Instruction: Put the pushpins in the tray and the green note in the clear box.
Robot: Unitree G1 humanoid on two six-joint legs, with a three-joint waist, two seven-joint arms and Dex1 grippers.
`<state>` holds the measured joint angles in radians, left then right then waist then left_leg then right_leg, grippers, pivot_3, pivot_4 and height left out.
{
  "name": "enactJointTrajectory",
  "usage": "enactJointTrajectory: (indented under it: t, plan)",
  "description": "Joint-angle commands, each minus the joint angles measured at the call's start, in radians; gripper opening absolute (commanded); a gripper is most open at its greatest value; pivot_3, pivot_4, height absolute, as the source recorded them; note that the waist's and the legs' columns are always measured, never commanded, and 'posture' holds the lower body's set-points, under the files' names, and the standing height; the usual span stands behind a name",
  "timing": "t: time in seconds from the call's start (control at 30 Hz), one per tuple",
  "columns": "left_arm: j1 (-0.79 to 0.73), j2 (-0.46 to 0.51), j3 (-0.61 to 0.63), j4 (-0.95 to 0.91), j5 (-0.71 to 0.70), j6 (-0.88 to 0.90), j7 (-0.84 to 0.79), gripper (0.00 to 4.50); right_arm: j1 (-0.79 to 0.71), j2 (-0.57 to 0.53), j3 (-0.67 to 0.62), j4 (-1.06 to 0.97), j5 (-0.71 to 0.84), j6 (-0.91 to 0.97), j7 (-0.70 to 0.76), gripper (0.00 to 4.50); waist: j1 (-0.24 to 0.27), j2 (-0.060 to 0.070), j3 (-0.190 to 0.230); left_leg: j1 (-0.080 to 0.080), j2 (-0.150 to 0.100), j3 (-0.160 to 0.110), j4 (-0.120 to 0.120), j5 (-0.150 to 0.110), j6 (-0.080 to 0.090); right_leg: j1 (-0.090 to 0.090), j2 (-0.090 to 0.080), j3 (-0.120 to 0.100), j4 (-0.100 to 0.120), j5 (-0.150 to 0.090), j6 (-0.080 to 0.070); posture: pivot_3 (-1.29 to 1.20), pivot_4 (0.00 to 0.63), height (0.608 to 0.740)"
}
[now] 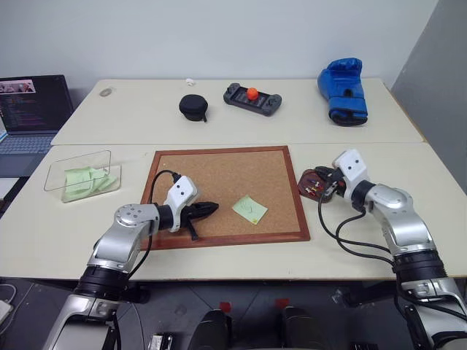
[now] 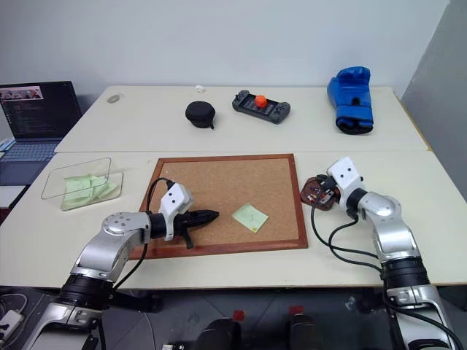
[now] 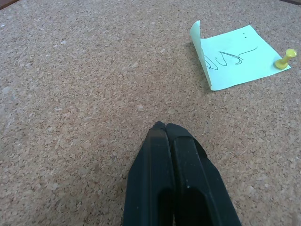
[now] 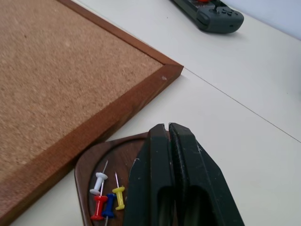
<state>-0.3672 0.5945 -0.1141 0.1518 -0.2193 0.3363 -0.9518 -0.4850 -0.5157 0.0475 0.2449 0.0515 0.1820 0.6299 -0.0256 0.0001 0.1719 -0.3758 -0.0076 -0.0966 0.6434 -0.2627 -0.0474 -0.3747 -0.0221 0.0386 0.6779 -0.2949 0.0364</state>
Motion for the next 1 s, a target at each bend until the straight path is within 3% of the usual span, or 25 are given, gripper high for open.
enactJointTrajectory:
  t: [0.03,0.1,0.4,0.77,1.0]
  plan:
    - [0.032,0.006,-0.038,0.024,0.043,0.018,0.003,0.00,-0.035,0.003,0.007,0.019,-0.027,-0.041,-0.014,0.03,-0.001,0.000,0.000,0.000,0.000,0.000,0.000,0.000,0.000,0.000,0.000,0.000,0.000,0.000,0.000,0.00,0.150,0.740]
    - [0.034,0.008,-0.036,0.023,0.043,0.019,0.003,0.00,-0.042,0.007,0.010,0.036,-0.034,-0.048,-0.015,0.03,-0.001,0.000,0.000,0.000,0.000,0.000,0.000,0.000,0.000,0.000,0.000,0.000,0.000,0.000,0.000,0.00,0.150,0.740]
    - [0.029,0.005,-0.034,0.028,0.041,0.021,0.006,0.00,-0.054,0.016,0.012,0.067,-0.044,-0.061,-0.007,1.96,-0.002,0.000,0.000,0.000,0.000,0.000,0.000,0.000,0.000,0.000,0.000,0.000,0.000,0.000,0.000,0.00,0.150,0.740]
    - [0.023,0.008,-0.032,0.035,0.042,0.018,0.004,0.00,-0.047,0.019,-0.013,0.009,-0.002,-0.058,0.015,1.96,-0.002,0.000,0.000,0.000,0.000,0.000,0.000,0.000,0.000,0.000,0.000,0.000,0.000,0.000,0.000,0.00,0.150,0.740]
    - [0.025,0.008,-0.034,0.034,0.042,0.017,0.002,0.00,0.090,0.011,0.064,-0.352,0.258,0.120,0.288,1.96,-0.002,0.000,0.000,0.000,0.001,-0.004,0.000,0.000,0.000,0.001,0.000,0.000,0.000,0.000,0.000,0.00,0.150,0.740]
